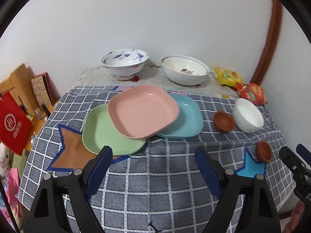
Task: Organize plates and bowls
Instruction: 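Reach both grippers to the pink plate rim and close on it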
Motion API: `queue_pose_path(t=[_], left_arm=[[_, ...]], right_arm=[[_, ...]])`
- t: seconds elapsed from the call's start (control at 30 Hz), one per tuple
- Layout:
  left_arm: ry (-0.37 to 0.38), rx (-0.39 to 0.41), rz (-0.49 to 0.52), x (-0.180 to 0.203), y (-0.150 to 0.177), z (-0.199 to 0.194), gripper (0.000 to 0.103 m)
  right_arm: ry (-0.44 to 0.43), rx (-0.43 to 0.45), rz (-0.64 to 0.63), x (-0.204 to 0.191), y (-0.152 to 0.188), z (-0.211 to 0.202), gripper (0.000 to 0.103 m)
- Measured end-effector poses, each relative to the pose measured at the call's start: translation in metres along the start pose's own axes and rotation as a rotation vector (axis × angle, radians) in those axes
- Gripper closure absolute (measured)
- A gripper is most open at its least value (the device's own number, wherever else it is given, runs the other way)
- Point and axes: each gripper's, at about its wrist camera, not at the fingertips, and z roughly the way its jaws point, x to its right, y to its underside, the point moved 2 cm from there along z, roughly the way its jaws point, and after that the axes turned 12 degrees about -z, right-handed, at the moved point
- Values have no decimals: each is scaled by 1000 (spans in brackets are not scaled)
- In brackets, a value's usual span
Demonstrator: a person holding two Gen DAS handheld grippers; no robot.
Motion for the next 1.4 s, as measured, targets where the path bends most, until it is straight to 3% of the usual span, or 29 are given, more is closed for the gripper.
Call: queue_pose_path(t=[0.17, 0.3, 0.53, 0.73, 0.9, 1.27, 1.4], left_arm=[[-19, -24, -55, -17, -12, 22, 30], [-30, -39, -95, -28, -21, 36, 31], [-23, -88, -154, -47, -34, 65, 49], [-15, -129, -188, -55, -41, 88, 54], [-20, -126, -184, -53, -46, 101, 54], [-13, -147, -191, -55, -55, 124, 54], [-20, -153, -203, -58, -56, 131, 55]], right_arm=[[-28, -13, -36, -13, -16, 25, 11], [-45, -25, -69, -24, -29, 44, 18], [-107, -8, -108, -43, -54, 73, 23], [-142, -5, -166, -63, -73, 101, 31], [-222, -20, -191, -80, -84, 127, 42], [-344, -56, -240, -119, -100, 176, 45], [-364, -73, -263, -131, -103, 193, 51]])
